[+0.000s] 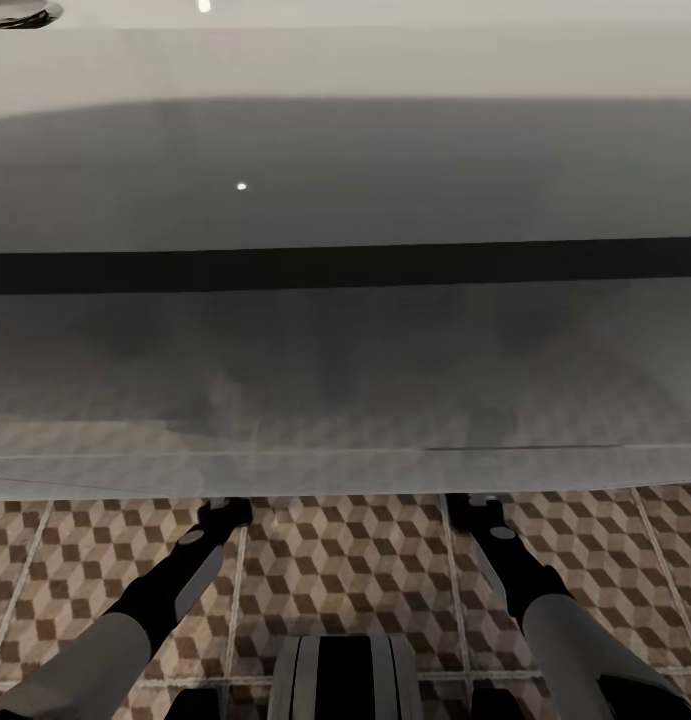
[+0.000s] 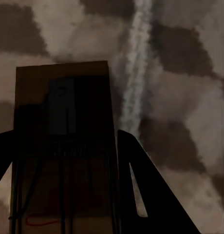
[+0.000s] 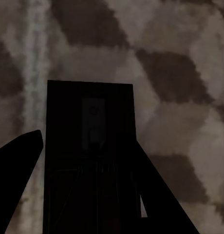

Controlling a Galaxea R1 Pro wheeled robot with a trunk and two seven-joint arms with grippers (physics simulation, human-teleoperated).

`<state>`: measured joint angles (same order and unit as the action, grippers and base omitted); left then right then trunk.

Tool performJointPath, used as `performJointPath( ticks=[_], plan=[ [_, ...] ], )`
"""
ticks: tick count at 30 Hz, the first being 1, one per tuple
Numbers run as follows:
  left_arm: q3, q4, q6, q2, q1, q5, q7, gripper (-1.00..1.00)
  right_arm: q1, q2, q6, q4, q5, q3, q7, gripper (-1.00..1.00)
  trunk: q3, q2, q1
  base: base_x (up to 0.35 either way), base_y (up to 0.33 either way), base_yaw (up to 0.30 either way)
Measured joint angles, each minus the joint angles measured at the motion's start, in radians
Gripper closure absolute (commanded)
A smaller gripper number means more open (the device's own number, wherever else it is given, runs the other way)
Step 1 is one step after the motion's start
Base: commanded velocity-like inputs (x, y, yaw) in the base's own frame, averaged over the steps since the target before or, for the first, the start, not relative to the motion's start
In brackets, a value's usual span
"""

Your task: Take the four mousetraps from the cabinet in the bathroom and place them on the bathroom floor. Make sure all four end up on the same floor surface, and ensure that at least two of them are either under or directly next to the same bathroom sink.

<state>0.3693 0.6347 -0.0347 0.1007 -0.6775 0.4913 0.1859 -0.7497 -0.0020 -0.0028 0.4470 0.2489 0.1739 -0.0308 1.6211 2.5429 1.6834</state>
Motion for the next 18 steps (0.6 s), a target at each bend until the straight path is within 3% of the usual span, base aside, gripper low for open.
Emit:
performJointPath(
  ticks=[18],
  plan=[
    [0.0,0.027,-0.007,-0.003,0.0,-0.001,0.004,1.0,-0.029,0.0,-0.004,0.025,-0.001,0.002,0.0,1.0,0.0,0.0,0.0,0.0,0.0,0.0]
  ],
)
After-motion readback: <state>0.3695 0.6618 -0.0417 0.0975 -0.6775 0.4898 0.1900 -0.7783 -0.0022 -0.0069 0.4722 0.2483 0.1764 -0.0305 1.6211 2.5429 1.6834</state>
